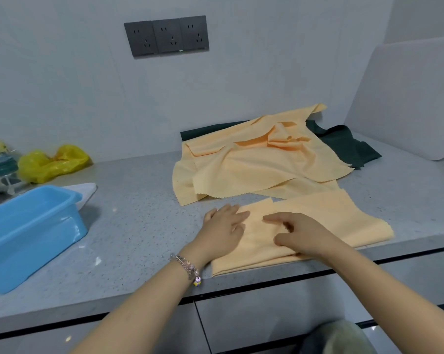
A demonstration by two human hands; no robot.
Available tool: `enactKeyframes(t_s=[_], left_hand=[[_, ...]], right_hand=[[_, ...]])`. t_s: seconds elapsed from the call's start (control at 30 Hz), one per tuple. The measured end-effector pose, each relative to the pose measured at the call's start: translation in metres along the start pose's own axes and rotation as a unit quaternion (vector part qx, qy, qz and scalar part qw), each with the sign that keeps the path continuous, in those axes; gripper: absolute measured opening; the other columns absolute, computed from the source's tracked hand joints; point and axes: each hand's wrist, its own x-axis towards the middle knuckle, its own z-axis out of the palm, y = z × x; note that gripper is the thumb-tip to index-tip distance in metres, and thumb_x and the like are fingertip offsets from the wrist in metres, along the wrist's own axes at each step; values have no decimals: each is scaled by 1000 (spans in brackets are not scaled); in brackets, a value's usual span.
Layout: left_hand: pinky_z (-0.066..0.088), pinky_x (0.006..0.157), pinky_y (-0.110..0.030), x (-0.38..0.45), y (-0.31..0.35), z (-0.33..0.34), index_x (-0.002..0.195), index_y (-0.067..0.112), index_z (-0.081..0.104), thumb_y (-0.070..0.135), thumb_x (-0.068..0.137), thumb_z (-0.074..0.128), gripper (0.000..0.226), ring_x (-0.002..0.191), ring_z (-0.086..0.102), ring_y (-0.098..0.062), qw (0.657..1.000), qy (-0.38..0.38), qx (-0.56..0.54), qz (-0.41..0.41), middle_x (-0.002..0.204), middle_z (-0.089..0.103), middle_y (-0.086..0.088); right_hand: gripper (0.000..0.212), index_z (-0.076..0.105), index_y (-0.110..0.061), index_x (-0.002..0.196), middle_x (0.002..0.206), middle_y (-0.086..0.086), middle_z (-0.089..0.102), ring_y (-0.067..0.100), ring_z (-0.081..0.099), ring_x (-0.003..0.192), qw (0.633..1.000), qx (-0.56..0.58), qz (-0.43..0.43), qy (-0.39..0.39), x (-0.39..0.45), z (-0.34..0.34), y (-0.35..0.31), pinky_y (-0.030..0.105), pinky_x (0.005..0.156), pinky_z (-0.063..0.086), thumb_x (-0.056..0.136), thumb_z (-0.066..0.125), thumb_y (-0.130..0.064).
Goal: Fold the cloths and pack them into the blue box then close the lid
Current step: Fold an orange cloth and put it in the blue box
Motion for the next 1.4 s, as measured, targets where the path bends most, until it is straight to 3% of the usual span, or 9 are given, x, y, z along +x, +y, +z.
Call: enactKeyframes(t_s=[0.17, 0.3, 0.43, 0.57, 0.77, 1.0, 1.2, 1.3, 1.4], left_hand=[[-3, 111, -29, -3, -1, 0, 144, 38, 30, 35, 101, 28, 44, 143, 9, -10, 997, -22, 77, 15, 157, 18, 7], [18, 100, -33, -1, 5, -16, 134, 38, 47, 44, 95, 38, 41, 124, 34, -15, 992, -20, 123, 6, 127, 46, 6], [38, 83, -31, -5, 16, -34, 89, 33, 71, 42, 88, 53, 21, 88, 54, -14, 998, -16, 68, 9, 82, 56, 8], [40, 60, -26, -4, 26, -36, 58, 22, 62, 37, 82, 65, 28, 64, 53, -9, 998, -58, -37, -7, 68, 62, 5], [41, 66, -19, 18, 51, -24, 90, 14, 71, 12, 77, 65, 14, 73, 52, -7, 999, -31, -10, 35, 78, 53, 11], [42, 67, -22, 42, 54, 3, 91, 15, 58, 8, 80, 58, 13, 77, 53, -14, 990, 32, -120, -72, 91, 57, 1], [36, 63, -27, 50, 54, 5, 85, 13, 50, 6, 80, 49, 9, 73, 46, -22, 988, 58, -82, -120, 83, 50, -5], [40, 66, -27, 58, 53, 6, 106, 8, 53, 10, 85, 48, 22, 87, 54, -25, 983, 66, -61, -163, 105, 53, -9], [42, 71, -29, 67, 51, 9, 114, 8, 51, 24, 88, 54, 30, 100, 58, -27, 978, 70, -41, -192, 114, 54, -9]], right_hand=[[43, 51, -26, 133, 112, -1, 47, 13, 50, 108, 990, -140, -17, -1, -1, 12, 1, 13, 74, 30, 91, 50, -18], [40, 40, -49, 134, 110, -7, 36, 15, 35, 111, 956, -291, -25, 41, -7, 13, 11, 26, 88, 25, 97, 39, -34], [35, 44, -60, 122, 116, -13, 35, 12, 28, 112, 959, -275, 25, 60, -4, -9, 27, 27, 85, 14, 94, 46, -39], [36, 47, -59, 120, 120, -10, 36, 16, 28, 112, 939, -324, 78, 89, 3, -31, 38, 28, 83, 17, 86, 54, -54], [35, 62, -24, 96, 91, -6, 44, 13, 44, 90, 968, -168, 62, 177, -6, -30, 39, 27, 70, 37, 70, 79, -39], [19, 65, -12, 100, 92, -8, 44, 8, 45, 71, 948, -125, -25, 291, -19, -14, 30, 17, 60, 33, 82, 67, -13], [24, 63, -9, 111, 105, 5, 63, 10, 52, 85, 972, -62, 73, 216, -14, -21, 36, 15, 69, 37, 91, 50, -6], [26, 57, -6, 117, 114, 9, 59, 18, 54, 100, 972, -99, 122, 175, -4, -30, 32, 18, 75, 38, 93, 51, -14], [13, 49, -9, 86, 105, 12, 55, 22, 51, 97, 961, -153, 172, 155, 6, -35, 26, 22, 60, 38, 93, 51, -20]])
